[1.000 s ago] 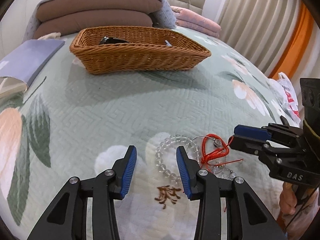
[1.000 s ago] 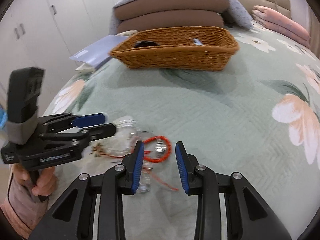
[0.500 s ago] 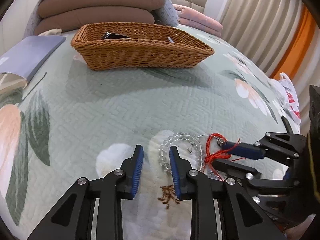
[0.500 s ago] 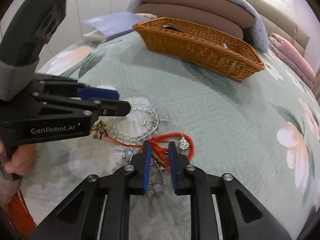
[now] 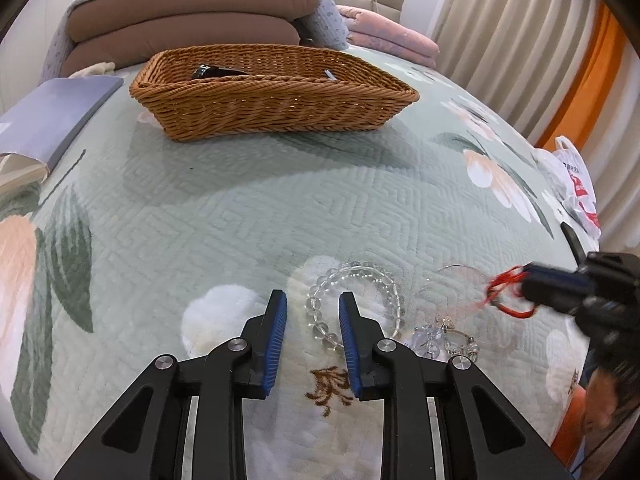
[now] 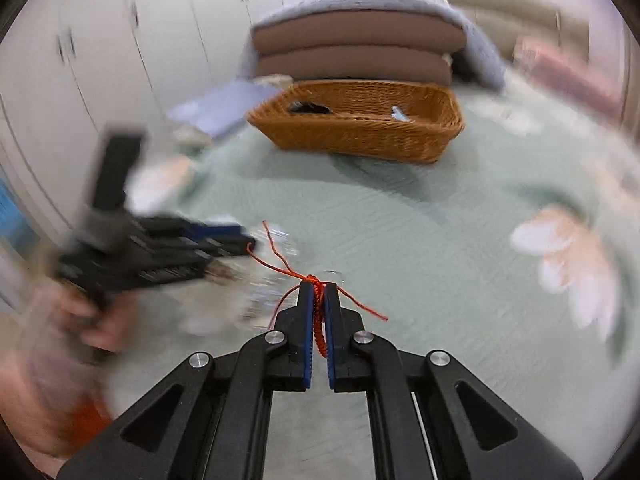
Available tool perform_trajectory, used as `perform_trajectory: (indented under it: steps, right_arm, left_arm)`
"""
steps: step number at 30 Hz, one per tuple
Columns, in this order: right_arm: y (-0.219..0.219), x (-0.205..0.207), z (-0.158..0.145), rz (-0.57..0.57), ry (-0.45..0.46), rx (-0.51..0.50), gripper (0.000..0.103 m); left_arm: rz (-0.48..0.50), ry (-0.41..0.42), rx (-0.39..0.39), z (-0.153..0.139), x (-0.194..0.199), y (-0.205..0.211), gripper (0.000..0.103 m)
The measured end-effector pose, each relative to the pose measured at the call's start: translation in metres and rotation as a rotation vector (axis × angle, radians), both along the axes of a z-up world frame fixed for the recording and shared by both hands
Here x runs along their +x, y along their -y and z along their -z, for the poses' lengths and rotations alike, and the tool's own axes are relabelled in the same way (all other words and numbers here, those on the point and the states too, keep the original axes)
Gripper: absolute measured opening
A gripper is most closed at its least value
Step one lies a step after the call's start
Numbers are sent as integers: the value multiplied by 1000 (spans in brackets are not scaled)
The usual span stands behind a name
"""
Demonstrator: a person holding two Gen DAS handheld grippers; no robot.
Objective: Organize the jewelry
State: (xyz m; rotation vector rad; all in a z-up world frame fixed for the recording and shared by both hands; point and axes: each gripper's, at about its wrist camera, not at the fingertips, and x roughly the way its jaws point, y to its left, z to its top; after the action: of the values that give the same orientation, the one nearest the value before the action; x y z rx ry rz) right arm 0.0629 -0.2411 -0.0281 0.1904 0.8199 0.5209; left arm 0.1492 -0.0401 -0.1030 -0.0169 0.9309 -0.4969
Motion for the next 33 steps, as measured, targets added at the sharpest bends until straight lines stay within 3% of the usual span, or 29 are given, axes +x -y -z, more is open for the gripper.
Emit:
perform_trajectory:
  steps: [4, 5, 12, 15, 18, 21, 23, 24, 29, 33]
  right_arm:
    - [30, 5, 5, -5, -68, 223, 6]
    - [32, 6, 7, 13, -75, 228, 6]
    - [36, 12, 34, 245, -77, -144, 6]
    - [45, 14, 43, 255, -119, -89, 6]
    - [57, 14, 44, 320, -127, -108, 12]
    - [64, 3, 34, 357, -75, -118, 22]
    - [60, -8, 22, 366, -19, -150, 45]
    - [60, -12, 20, 366, -3, -160, 47]
    - [35, -30, 21, 283, 3, -146, 47]
    - [4, -27, 35, 284, 4, -246, 46]
  left_arm:
    - [2, 4, 4, 0, -1, 0, 27]
    - [3, 4, 5, 0, -1, 0, 27]
    - [6, 6, 10, 1, -2, 1, 27]
    - [9, 7, 13, 1, -2, 2, 27]
    - [12, 11, 21, 1, -2, 3, 27]
    - [13, 13, 24, 1, -3, 4, 27]
    - [13, 11, 21, 1, -3, 4, 27]
    - [13, 11, 20, 1, -3, 4, 27]
    - [14, 14, 25, 2, -3, 4, 27]
    - [15, 16, 26, 2, -3, 5, 27]
